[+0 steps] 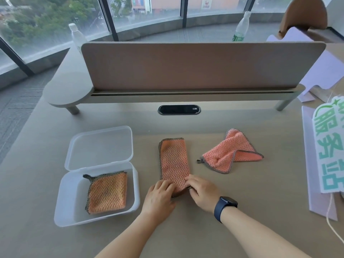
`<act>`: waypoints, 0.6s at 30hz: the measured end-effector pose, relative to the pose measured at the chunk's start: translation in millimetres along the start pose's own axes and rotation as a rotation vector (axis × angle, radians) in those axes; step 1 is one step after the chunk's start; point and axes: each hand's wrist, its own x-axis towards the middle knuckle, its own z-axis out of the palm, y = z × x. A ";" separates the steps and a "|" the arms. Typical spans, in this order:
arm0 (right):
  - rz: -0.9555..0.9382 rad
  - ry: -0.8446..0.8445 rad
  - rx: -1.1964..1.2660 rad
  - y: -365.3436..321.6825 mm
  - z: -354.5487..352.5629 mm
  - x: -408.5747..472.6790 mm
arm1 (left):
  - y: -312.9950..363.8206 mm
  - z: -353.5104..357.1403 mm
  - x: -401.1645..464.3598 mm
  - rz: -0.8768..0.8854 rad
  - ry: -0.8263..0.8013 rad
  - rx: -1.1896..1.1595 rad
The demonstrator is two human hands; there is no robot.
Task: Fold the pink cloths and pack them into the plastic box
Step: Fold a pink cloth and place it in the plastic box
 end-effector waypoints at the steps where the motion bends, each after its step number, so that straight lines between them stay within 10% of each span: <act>1: 0.023 0.019 0.029 -0.5 -2.0 -1.0 | 0.2 0.3 0.5 -0.010 0.019 0.004; 18: 0.034 0.040 0.020 -3.4 -18.7 -19.2 | 2.9 -16.3 -10.3 -0.111 0.104 -0.426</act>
